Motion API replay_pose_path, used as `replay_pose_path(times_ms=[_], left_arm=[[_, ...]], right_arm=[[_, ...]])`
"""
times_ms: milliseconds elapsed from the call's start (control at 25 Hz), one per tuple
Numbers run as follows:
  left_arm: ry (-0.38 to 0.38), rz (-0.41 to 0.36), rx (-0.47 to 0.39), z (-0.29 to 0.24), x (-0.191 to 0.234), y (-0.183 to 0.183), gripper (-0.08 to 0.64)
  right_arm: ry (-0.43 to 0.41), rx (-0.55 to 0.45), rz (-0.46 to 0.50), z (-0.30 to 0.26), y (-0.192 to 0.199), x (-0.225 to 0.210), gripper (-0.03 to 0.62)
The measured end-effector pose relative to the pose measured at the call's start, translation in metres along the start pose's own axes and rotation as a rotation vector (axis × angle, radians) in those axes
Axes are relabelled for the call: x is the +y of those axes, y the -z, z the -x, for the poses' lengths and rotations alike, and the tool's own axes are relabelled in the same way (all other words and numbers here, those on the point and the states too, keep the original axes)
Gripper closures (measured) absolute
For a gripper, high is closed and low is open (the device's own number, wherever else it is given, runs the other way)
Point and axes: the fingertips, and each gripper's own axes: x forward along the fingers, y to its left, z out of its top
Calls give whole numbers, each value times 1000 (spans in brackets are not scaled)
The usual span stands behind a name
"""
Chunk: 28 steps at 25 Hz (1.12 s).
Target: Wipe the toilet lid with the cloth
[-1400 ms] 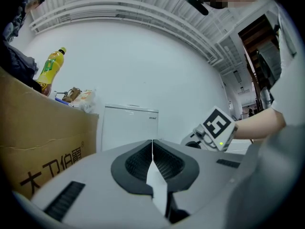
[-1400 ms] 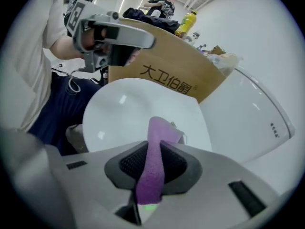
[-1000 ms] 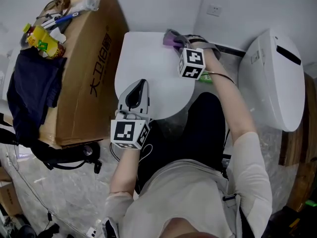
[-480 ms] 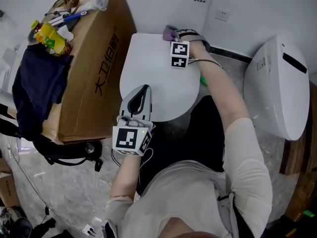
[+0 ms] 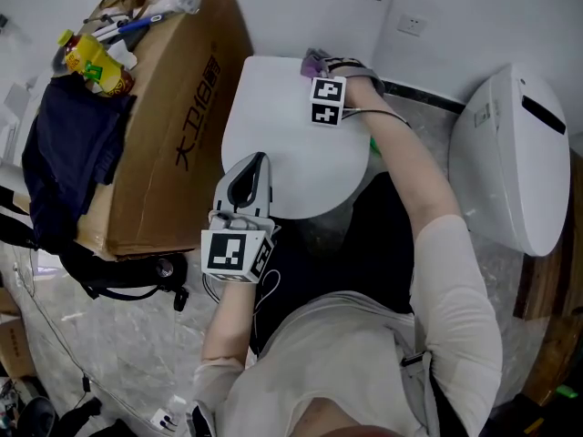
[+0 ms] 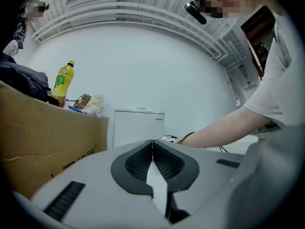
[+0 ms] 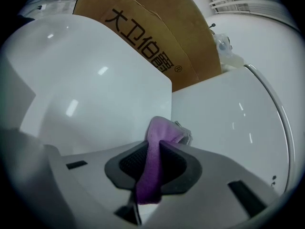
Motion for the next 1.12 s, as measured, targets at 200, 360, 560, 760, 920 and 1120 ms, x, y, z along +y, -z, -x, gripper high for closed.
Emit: replay_pose_path(times_ms=[200,360,560,760,920,1120], left_arm=[[-4,-8,5,3,4,0,543],[-6,-3,6,5,6,3,545],[-16,1,8,9,11,4,545],[-35,-15,15,15,21,8,545],[-54,-1,23,21,31,15,544],[-56,4,26,24,33,19,543]], right_arm=[[-61,-7,-11,16,-8,19,511],[-114,-15,-14,35,-15,40,511],[-137,-1,-14,59,-20,66,511],[-172,-10,-1,85,-29,92,511],[-198,-19,5,110,-36,117,511],[-246,-27,11,138,-43,144,511]])
